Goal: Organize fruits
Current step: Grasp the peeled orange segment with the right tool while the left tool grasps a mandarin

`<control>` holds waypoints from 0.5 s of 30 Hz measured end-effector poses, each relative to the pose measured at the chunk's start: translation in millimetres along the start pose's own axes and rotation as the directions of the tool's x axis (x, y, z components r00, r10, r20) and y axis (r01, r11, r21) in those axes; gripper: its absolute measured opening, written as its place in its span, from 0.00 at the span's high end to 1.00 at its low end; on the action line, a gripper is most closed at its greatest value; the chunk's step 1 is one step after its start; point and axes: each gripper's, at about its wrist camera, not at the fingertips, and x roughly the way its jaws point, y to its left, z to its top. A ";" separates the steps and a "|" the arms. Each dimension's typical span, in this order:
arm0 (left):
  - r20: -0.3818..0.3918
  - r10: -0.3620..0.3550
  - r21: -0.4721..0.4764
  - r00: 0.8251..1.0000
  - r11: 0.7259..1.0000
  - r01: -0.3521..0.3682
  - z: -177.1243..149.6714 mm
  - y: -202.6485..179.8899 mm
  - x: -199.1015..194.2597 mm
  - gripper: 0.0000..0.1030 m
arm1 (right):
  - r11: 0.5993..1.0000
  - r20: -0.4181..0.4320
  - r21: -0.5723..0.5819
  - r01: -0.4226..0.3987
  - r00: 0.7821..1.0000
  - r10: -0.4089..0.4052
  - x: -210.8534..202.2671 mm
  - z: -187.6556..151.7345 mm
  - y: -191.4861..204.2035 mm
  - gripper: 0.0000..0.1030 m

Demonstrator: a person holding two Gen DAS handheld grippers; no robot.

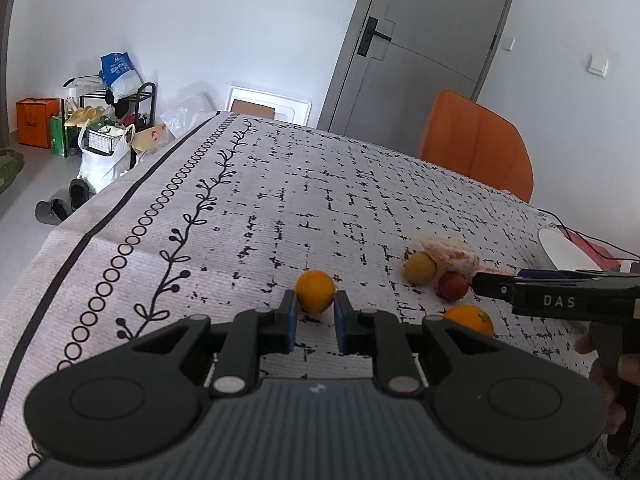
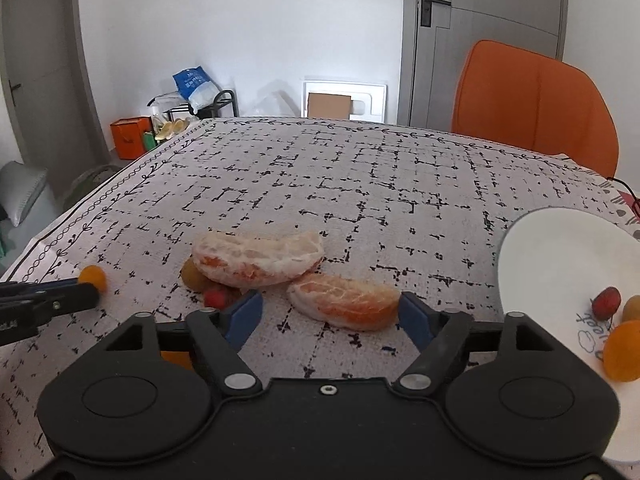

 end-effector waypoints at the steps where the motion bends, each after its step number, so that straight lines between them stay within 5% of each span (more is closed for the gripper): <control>1: 0.000 -0.001 -0.003 1.000 1.000 0.001 0.2 0.9 0.0 0.83 | 1.000 0.000 -0.006 0.009 1.000 -0.009 1.8 0.7 1.2 0.24; 6: 0.002 -0.005 -0.004 1.000 1.000 0.005 -0.4 2.8 -0.5 0.83 | 0.999 -0.019 -0.015 0.034 0.999 -0.034 12.1 1.7 2.1 0.23; 10: 0.001 0.000 0.000 1.000 1.000 0.000 -1.0 2.1 -1.4 0.83 | 0.999 -0.027 -0.003 0.047 0.999 -0.047 14.1 2.2 0.3 0.37; 15: 0.003 0.015 0.014 1.000 1.000 -0.015 -0.6 -2.6 -2.7 0.83 | 1.000 -0.013 0.013 0.012 1.000 -0.011 4.0 -0.6 -4.3 0.38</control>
